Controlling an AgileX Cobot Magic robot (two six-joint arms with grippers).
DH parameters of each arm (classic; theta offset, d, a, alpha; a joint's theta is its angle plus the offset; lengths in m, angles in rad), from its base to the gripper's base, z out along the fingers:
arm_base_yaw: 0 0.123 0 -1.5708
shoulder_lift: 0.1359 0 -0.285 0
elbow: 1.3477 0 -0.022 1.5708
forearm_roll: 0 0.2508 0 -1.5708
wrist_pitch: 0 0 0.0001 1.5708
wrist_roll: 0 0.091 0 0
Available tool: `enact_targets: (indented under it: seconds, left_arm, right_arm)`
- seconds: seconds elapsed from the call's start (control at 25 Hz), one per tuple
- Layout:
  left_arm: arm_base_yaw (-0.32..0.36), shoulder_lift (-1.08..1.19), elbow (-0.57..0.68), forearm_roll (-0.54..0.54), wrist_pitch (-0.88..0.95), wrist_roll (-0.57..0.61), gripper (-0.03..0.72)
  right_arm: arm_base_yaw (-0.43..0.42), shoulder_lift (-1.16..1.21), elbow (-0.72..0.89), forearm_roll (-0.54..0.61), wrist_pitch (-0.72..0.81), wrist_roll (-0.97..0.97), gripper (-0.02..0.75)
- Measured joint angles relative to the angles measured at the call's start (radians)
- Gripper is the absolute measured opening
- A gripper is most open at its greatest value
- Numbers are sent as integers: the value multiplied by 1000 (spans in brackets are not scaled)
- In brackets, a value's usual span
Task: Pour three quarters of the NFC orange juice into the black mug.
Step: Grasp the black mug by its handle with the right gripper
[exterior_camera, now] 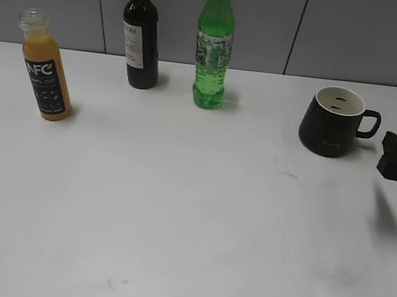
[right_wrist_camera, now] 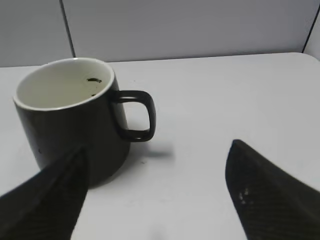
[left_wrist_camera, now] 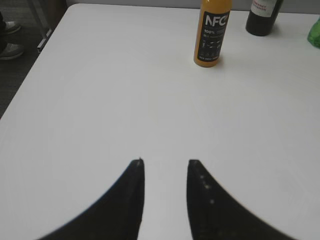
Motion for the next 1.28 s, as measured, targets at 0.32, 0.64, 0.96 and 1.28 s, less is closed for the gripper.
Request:
enact_targets:
  seconds: [0.32,0.64,0.96,1.28]
  left_arm:
    - [0,0,0,0,0,0,235]
    - [0,0,0,0,0,0,235]
    - [0,0,0,0,0,0,235]
    - [0,0,0,0,0,0,235]
  right_arm:
    - [-5,70,-83,7,-6,-8,640]
    - [-34,140,-149,-23,-6,-8,636]
    - [-91,225,-232,-148,-6,-8,626]
    - [-120,285,-312,-213,-6,1,618]
